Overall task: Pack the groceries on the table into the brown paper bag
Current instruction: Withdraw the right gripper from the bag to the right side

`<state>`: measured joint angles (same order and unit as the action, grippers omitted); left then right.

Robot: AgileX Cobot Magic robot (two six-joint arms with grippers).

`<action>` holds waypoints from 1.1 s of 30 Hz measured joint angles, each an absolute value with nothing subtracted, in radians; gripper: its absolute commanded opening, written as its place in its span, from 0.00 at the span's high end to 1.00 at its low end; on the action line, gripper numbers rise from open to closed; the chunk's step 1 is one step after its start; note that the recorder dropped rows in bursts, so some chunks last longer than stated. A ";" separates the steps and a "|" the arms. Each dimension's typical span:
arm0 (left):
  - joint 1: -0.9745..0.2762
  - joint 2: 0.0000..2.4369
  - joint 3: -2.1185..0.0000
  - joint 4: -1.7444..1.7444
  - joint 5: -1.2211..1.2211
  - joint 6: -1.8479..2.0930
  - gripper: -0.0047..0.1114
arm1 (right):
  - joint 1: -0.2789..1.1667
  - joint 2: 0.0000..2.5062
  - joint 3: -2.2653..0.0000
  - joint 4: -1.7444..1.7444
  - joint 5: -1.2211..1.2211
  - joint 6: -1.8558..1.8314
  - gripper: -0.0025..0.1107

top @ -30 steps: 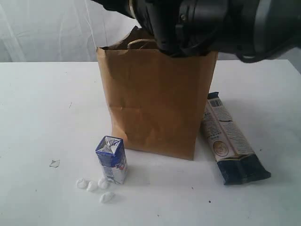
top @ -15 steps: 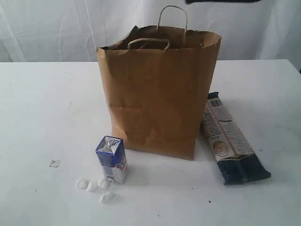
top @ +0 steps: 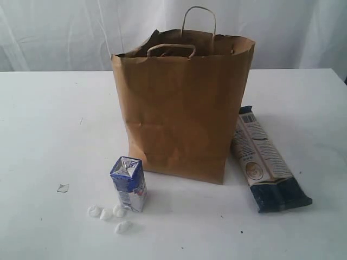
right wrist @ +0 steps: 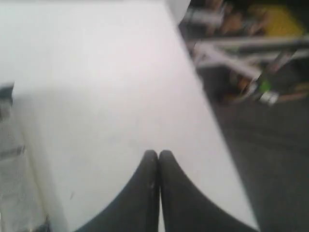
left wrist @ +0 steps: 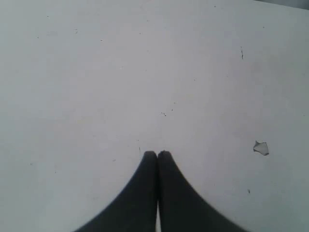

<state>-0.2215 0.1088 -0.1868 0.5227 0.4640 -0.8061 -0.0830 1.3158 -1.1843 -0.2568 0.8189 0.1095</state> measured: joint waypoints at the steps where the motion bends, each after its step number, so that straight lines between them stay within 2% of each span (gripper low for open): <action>1: -0.222 0.109 -0.187 0.523 0.464 -0.806 0.96 | -0.130 1.370 -1.182 -0.132 0.873 -0.007 0.98; 4: -0.222 0.109 -0.187 0.523 0.464 -0.806 0.96 | -0.202 1.521 -1.174 0.079 1.026 -0.206 0.98; 7: -0.222 0.109 -0.187 0.523 0.464 -0.806 0.96 | -0.204 1.601 -1.167 0.180 1.074 -0.276 0.98; 10: -0.222 0.109 -0.187 0.523 0.464 -0.806 0.96 | -0.167 1.610 -1.167 0.246 1.043 -0.294 0.98; 14: -0.222 0.109 -0.187 0.523 0.464 -0.806 0.96 | -0.035 1.610 -1.171 0.268 0.987 -0.342 0.96; 15: -0.222 0.109 -0.187 0.523 0.464 -0.806 0.96 | 0.006 1.610 -1.171 0.271 0.943 -0.354 0.93; 16: -0.222 0.109 -0.187 0.523 0.464 -0.806 0.96 | 0.023 1.610 -1.171 0.271 0.918 -0.372 0.82; 18: -0.222 0.109 -0.187 0.523 0.464 -0.806 0.96 | 0.061 1.610 -1.171 0.276 0.877 -0.483 0.54; 19: -0.222 0.109 -0.187 0.523 0.464 -0.806 0.96 | 0.063 1.610 -1.171 0.283 0.872 -0.495 0.36; 21: -0.222 0.109 -0.187 0.523 0.464 -0.806 0.96 | 0.068 1.614 -1.171 0.287 0.845 -0.493 0.20; 23: -0.222 0.109 -0.187 0.523 0.464 -0.806 0.96 | 0.070 1.627 -1.171 0.287 0.809 -0.493 0.17; 33: -0.222 0.109 -0.187 0.523 0.464 -0.806 0.96 | 0.070 1.633 -1.171 0.287 0.719 -0.493 0.17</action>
